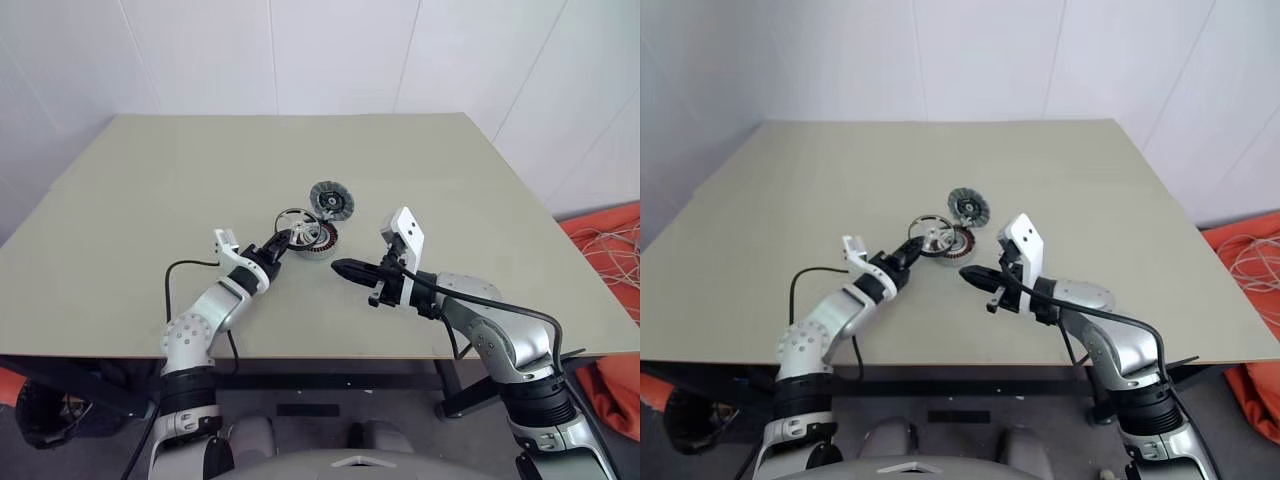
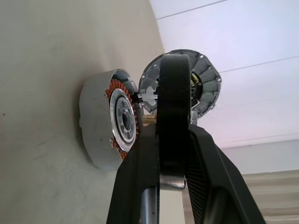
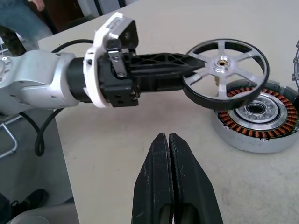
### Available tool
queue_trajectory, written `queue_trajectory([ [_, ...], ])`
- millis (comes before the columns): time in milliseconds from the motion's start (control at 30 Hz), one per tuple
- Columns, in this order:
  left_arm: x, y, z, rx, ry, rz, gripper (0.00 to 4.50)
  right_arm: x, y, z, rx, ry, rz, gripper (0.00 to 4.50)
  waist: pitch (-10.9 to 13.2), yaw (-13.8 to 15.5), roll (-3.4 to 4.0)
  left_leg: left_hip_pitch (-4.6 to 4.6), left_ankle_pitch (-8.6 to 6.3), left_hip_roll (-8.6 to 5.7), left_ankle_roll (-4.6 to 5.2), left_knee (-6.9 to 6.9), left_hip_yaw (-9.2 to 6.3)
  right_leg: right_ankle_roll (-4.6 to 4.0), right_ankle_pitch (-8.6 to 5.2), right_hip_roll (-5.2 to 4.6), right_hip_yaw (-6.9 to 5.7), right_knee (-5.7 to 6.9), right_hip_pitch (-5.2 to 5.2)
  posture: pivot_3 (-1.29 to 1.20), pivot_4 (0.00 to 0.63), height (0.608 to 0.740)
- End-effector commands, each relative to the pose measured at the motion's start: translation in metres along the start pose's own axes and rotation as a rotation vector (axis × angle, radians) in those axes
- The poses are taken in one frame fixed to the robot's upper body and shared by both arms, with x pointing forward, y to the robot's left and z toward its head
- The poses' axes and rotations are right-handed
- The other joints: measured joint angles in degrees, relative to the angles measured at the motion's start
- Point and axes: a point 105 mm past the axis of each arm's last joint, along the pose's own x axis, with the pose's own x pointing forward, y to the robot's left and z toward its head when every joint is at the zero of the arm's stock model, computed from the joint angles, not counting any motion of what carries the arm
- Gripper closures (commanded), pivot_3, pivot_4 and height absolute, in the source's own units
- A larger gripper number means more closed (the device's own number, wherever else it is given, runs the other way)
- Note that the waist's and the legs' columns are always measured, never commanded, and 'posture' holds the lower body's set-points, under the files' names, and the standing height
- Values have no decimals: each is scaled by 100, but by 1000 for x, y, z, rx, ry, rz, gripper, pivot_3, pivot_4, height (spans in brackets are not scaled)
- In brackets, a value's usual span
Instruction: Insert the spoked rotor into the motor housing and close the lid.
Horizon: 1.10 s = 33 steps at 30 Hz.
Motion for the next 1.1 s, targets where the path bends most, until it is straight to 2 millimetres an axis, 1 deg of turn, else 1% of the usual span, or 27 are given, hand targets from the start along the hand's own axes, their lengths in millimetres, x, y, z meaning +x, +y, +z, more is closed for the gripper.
queue_trajectory([
  [33,12,-11,-2,22,7,-26,4076,2,3,12,-25,-49,9,4500,0,2,0,0,0,1,-1,0,0,0,0,0,0,0,0,0,0,740],
  [367,22,-11,-4,19,22,-20,4076,3,3,10,-20,-51,5,4500,1,5,0,-1,1,0,-1,0,0,-1,0,-1,-2,0,0,0,0,740],
  [600,31,-7,-9,6,28,-6,4076,2,4,10,-23,-50,5,4500,1,10,-1,-2,0,-1,0,0,0,-1,0,-3,-2,0,1,0,0,740],
  [767,38,-10,-15,-1,48,-19,4076,2,3,10,-24,-47,5,4500,2,9,-2,-2,0,-1,0,0,0,-2,0,-3,-2,0,0,0,0,740],
  [1067,40,-7,-10,5,22,6,4076,2,3,9,-25,-49,1,4500,2,8,-2,-2,0,-1,1,0,0,-3,1,-5,-2,0,1,0,0,740],
  [1100,40,-7,-10,5,19,7,3726,2,3,9,-25,-49,1,4500,2,8,-2,-2,0,-1,1,0,0,-3,1,-5,-2,0,1,0,0,740],
])
